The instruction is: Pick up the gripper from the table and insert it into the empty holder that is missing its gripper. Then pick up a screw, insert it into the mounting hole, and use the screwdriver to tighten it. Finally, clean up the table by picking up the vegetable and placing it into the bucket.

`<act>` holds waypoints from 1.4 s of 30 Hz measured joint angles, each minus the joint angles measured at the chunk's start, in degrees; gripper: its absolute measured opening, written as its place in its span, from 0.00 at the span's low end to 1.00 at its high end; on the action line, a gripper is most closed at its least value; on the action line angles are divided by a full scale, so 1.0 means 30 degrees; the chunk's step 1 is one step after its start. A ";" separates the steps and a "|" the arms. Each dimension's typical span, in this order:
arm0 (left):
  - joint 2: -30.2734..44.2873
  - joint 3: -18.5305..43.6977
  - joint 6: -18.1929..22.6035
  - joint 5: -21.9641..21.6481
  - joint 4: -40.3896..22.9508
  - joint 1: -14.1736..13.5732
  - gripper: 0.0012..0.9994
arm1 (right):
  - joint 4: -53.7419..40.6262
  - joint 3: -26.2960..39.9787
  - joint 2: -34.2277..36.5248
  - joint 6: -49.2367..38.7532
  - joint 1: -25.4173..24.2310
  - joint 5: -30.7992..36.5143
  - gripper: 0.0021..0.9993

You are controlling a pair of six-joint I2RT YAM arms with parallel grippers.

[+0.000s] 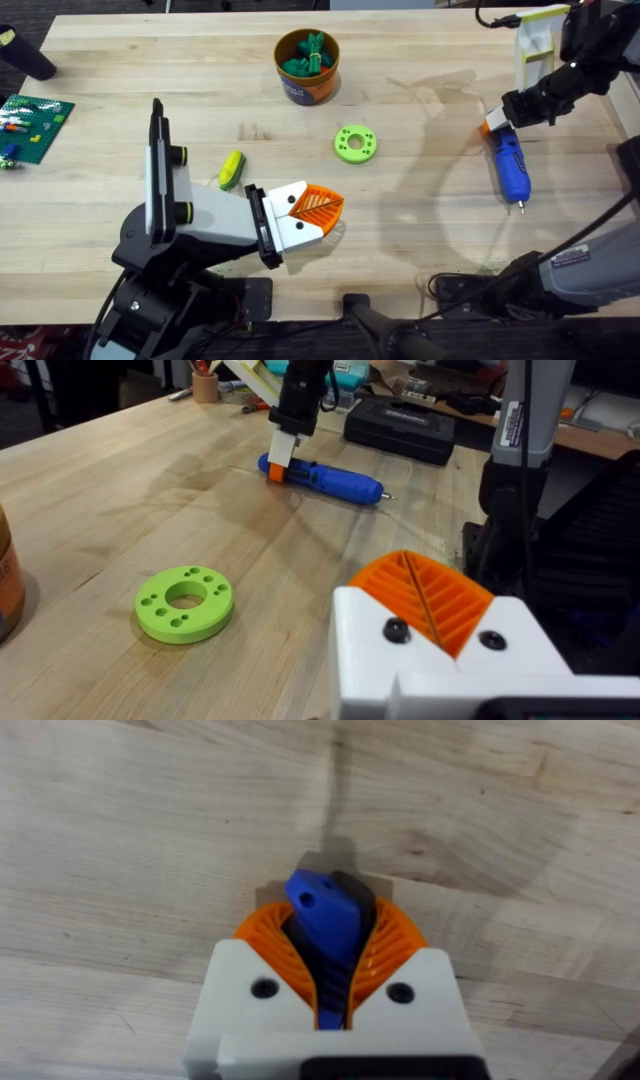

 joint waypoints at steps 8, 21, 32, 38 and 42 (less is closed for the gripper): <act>0.0000 0.0000 -0.0015 0.0007 0.0009 0.0007 0.01 | 0.0039 0.0000 0.0007 0.0945 0.0000 0.0005 0.12; 0.0000 0.0000 -0.0008 0.0014 0.0009 0.0007 0.01 | -0.0471 0.0022 0.0000 0.2920 0.0000 0.0085 0.08; 0.0000 0.0000 -0.0014 0.0007 0.0003 0.0007 0.01 | -0.0990 0.0042 -0.0087 0.3453 0.0073 -0.0017 0.99; 0.0000 0.0000 -0.0014 0.0007 0.0002 0.0007 0.01 | -0.2227 0.0171 -0.0087 0.5150 0.0073 0.0099 0.99; 0.0000 0.0000 -0.0015 0.0007 0.0002 0.0007 0.01 | -0.2568 0.0216 -0.0087 0.5737 0.0073 0.0138 0.99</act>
